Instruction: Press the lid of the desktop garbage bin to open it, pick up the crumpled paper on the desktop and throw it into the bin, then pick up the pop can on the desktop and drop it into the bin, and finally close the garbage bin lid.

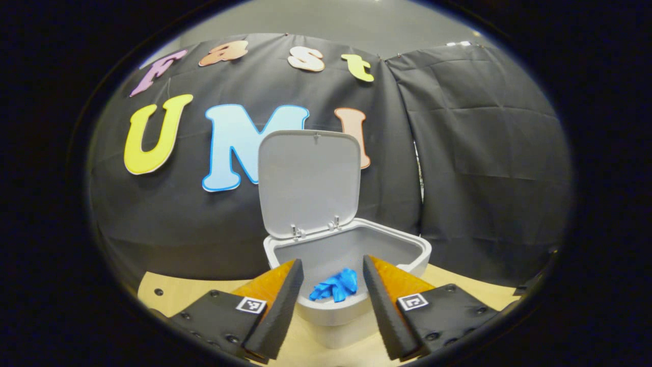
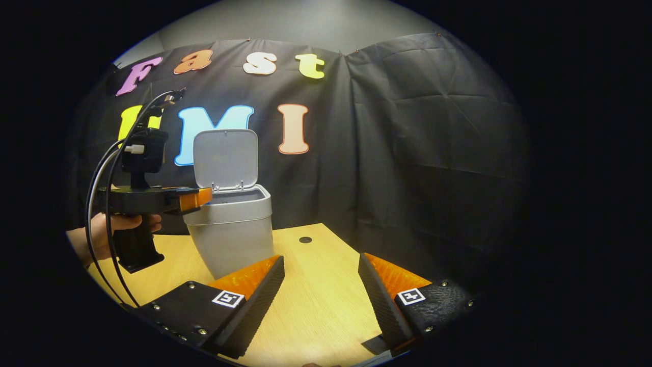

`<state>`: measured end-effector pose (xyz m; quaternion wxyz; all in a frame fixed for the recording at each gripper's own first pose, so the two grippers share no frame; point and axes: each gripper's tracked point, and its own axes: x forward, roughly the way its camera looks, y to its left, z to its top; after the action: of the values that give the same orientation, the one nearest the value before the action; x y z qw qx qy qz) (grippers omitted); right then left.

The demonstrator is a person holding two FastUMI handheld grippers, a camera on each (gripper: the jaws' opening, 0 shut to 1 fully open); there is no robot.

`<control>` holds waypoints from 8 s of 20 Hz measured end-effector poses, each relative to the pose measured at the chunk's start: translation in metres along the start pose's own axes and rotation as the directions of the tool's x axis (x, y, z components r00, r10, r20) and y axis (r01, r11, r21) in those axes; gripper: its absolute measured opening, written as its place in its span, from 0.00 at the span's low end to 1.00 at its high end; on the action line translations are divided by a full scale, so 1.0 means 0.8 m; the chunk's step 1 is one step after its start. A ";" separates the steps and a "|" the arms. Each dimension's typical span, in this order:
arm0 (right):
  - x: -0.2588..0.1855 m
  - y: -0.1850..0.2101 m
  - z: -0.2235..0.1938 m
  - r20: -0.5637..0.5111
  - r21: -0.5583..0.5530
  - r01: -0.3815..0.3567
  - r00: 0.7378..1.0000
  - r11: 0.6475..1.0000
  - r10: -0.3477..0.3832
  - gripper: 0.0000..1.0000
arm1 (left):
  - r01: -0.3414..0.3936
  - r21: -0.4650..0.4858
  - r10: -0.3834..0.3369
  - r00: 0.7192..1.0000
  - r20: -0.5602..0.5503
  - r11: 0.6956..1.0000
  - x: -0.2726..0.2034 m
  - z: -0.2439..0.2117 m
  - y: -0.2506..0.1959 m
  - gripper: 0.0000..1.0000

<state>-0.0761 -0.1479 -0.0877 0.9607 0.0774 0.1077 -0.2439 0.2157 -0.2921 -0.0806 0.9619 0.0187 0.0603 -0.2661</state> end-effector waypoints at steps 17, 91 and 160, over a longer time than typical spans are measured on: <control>0.004 0.088 0.012 0.035 -0.090 -0.208 0.977 0.974 0.212 0.94 | -0.081 -0.074 0.087 0.994 0.069 0.994 -0.091 0.011 0.059 0.96; 0.078 0.274 0.164 0.339 -0.168 -0.517 0.769 0.839 0.541 0.85 | -0.461 -0.100 0.454 0.887 -0.086 0.882 -0.384 -0.121 0.181 0.89; 0.203 0.305 0.372 0.400 -0.182 -0.317 0.841 0.931 0.364 0.93 | -0.451 -0.149 0.458 0.889 0.017 0.880 -0.390 -0.096 0.216 0.96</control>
<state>0.2322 -0.0695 0.1833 0.9914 -0.0123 -0.1076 -0.0739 0.0305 0.0201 -0.1169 0.9975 -0.0425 0.0479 -0.0286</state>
